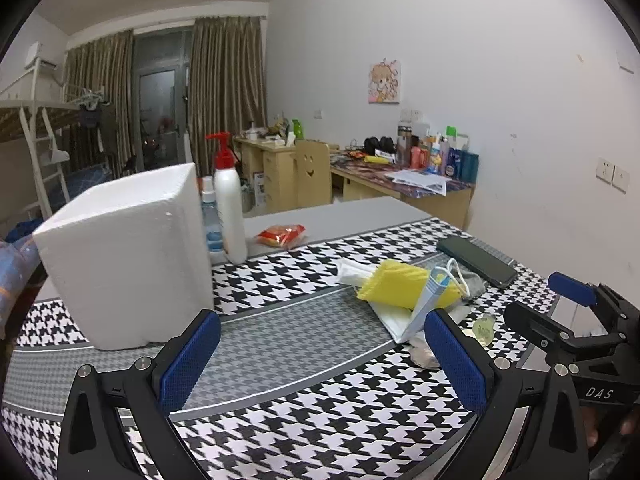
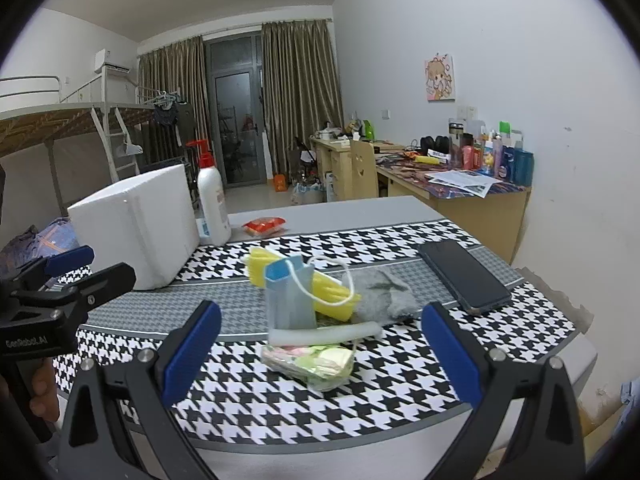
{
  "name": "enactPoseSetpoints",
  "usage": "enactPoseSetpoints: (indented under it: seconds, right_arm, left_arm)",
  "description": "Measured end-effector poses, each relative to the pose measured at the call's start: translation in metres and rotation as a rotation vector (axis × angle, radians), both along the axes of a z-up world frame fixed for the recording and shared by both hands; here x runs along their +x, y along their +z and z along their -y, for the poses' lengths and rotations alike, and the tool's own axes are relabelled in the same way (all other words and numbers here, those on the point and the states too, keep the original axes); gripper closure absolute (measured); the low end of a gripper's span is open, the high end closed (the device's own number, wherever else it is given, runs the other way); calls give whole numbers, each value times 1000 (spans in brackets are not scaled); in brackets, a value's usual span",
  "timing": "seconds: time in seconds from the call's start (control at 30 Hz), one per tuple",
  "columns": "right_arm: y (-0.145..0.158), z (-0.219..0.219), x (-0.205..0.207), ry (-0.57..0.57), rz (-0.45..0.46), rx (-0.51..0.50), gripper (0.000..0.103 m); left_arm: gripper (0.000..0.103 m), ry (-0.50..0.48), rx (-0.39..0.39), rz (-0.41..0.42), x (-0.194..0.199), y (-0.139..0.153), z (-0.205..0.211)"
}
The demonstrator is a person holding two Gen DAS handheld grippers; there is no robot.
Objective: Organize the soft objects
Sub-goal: 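Move both tools toward the pile of mask, foam net and sock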
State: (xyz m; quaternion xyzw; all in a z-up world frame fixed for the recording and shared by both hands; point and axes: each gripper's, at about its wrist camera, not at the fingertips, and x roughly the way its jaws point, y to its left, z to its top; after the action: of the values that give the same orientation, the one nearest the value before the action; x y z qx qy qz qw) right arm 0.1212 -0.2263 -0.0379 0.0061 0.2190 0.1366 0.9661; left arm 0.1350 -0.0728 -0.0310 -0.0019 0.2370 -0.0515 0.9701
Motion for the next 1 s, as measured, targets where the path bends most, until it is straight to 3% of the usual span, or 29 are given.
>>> enactPoseSetpoints:
  seconds: [0.8,1.0]
  right_arm:
    - [-22,35,33,-55,-82,5,1]
    - [-26,44,37,-72,-98,7,1]
  left_arm:
    - [1,-132,5,-123,51,-24,47]
    - [11,-186,-7,-172,65,-33,62]
